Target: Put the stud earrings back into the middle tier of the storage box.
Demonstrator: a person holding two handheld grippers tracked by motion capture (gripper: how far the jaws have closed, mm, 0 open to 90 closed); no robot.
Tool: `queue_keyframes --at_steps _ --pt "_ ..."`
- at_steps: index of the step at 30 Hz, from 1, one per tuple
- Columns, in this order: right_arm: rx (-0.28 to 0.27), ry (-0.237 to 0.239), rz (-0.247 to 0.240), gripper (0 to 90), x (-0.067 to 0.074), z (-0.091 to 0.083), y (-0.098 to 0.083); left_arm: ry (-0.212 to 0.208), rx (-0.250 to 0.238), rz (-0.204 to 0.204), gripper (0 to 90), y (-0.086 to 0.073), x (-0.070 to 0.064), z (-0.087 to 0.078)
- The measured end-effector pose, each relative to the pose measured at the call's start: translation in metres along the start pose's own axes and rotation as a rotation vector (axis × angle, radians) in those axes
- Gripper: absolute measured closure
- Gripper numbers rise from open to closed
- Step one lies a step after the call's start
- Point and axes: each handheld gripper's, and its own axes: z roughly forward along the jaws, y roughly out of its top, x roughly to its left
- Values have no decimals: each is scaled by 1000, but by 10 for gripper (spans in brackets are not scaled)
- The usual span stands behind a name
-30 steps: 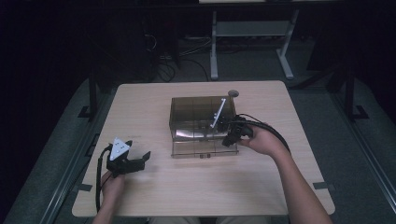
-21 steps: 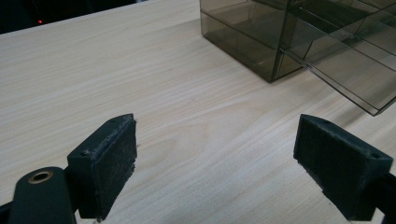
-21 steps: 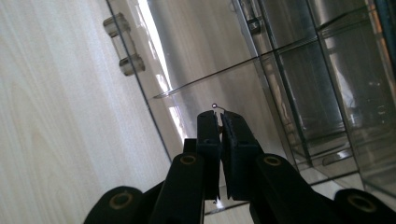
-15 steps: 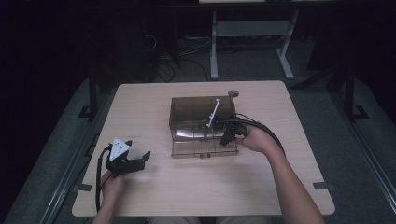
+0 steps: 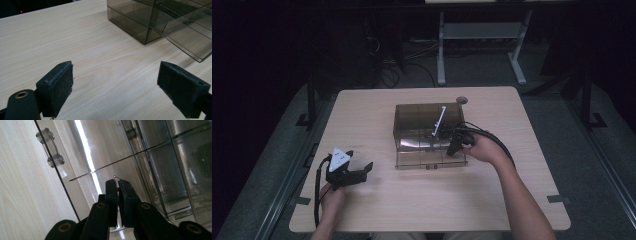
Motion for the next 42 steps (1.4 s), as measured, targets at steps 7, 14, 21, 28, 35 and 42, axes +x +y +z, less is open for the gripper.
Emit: queue_keyframes --at_steps 7,14,21,28,35,42 --pt "3 5 8 855 -1 3 -1 1 -1 -3 128 0 0 0" --pt "2 9 6 855 -2 3 -2 2 1 -5 128 0 0 0" --pt "2 11 6 855 -2 3 -2 2 2 -5 128 0 1 0" --pt "-5 15 8 855 -2 2 -3 3 2 -6 128 0 0 0" --pt "-9 25 7 844 -1 3 -3 6 -2 -12 128 0 1 1" --pt "-20 25 11 826 -1 -1 -6 4 5 -3 128 0 1 0"
